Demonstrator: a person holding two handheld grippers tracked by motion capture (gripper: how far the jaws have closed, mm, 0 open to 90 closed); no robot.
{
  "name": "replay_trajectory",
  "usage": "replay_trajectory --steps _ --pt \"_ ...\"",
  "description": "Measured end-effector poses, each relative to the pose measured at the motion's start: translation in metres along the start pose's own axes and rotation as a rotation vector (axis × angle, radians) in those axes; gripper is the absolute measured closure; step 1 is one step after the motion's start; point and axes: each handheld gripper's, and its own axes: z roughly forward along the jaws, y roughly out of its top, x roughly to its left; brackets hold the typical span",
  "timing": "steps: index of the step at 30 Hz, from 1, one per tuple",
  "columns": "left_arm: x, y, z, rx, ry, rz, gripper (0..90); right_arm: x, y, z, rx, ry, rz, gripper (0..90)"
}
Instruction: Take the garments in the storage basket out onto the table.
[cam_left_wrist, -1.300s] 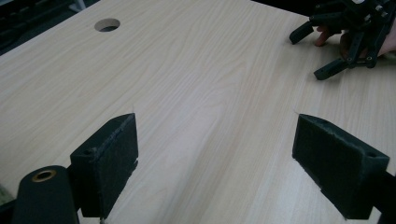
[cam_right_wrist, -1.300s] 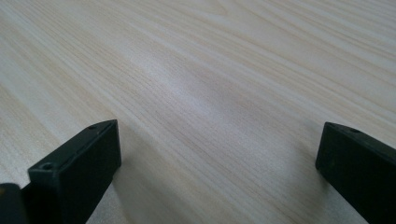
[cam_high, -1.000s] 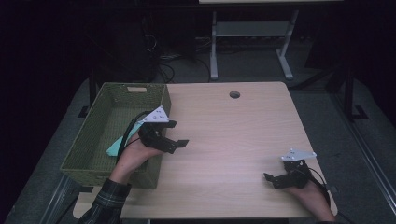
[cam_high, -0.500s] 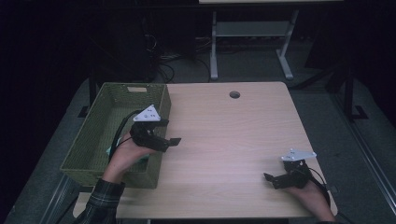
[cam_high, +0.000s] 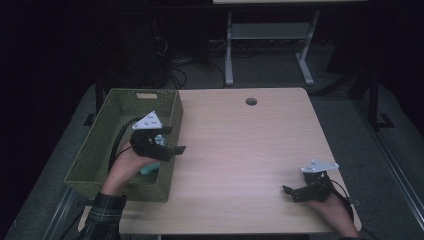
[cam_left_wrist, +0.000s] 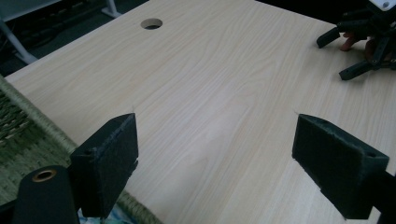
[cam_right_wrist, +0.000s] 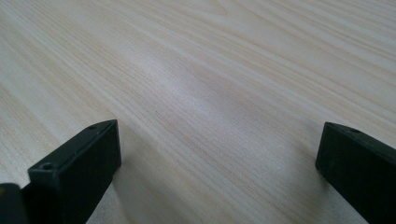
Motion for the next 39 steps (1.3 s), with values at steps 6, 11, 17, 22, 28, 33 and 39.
replay_trajectory --steps 6,11,17,22,28,33,39 --pt "0.004 -0.005 -0.004 0.021 0.022 0.010 13.7 0.000 0.000 0.000 0.000 0.000 -0.002 0.0" --pt "0.010 -0.009 -0.010 0.016 0.032 -0.002 13.8 0.000 0.000 0.000 0.000 0.000 0.000 0.0" --pt "0.018 -0.016 -0.018 0.017 0.054 -0.021 13.9 0.000 0.000 0.000 0.000 0.000 0.000 0.0" --pt "0.025 -0.022 -0.024 0.012 0.058 -0.025 13.9 0.000 0.000 0.000 0.000 0.000 0.000 0.0" --pt "0.036 -0.032 -0.030 0.024 0.077 -0.032 13.9 0.000 0.000 0.000 0.001 0.000 0.000 0.0" --pt "0.044 -0.042 -0.032 0.033 0.077 -0.032 13.8 0.000 0.000 0.000 0.000 0.000 0.000 0.0" --pt "0.052 -0.051 -0.031 0.059 0.085 -0.021 13.8 0.000 0.000 0.000 0.000 0.000 -0.001 0.0"
